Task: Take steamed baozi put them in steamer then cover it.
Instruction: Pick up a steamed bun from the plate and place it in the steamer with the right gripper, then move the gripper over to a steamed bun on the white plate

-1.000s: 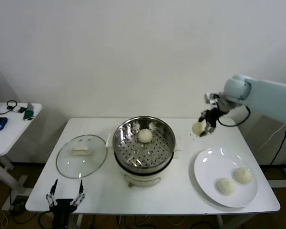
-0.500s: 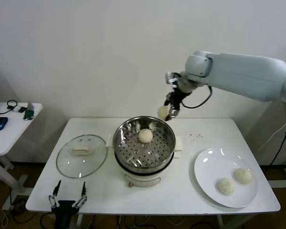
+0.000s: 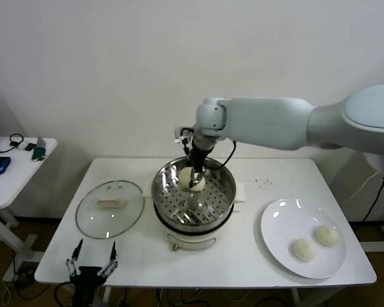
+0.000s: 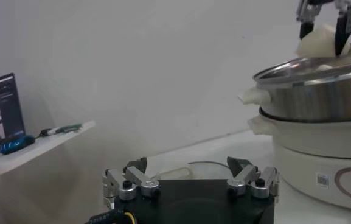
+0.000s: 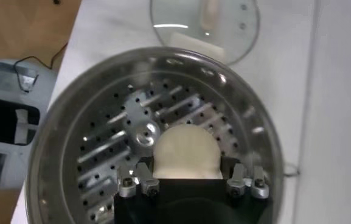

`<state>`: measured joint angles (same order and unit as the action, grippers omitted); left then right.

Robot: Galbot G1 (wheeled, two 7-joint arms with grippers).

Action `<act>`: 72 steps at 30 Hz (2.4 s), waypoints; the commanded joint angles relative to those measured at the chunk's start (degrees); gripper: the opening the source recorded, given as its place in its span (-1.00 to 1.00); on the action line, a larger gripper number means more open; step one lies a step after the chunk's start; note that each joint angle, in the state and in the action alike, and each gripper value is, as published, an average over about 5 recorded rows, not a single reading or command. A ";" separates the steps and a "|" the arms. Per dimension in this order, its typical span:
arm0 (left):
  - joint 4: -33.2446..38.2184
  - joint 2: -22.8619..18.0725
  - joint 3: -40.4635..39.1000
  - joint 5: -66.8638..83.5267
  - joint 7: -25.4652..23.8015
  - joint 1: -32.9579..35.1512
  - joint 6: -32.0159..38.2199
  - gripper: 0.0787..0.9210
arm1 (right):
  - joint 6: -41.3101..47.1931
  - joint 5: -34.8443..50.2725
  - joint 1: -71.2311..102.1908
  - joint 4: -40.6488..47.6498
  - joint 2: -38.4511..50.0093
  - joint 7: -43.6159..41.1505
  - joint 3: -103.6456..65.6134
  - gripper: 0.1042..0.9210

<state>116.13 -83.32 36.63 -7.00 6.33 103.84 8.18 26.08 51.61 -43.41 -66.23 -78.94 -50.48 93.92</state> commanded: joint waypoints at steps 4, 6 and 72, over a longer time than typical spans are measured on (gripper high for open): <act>0.09 0.11 0.08 0.00 -0.10 0.24 -0.14 0.77 | 1.52 -0.68 6.21 1.18 -5.82 1.07 -0.27 0.43; 0.10 0.12 0.13 -0.01 -0.11 0.23 -0.13 0.77 | 1.41 -0.83 6.59 1.80 -6.22 1.07 -0.31 0.43; 1.16 -1.01 -0.21 -3.64 0.23 -0.52 -2.01 0.77 | -11.41 -43.59 22.83 -21.87 55.85 -10.82 -11.59 0.76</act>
<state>117.44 -84.01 36.47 -10.11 6.52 103.40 6.23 15.48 16.46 -34.33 -89.07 -28.65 -60.81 90.54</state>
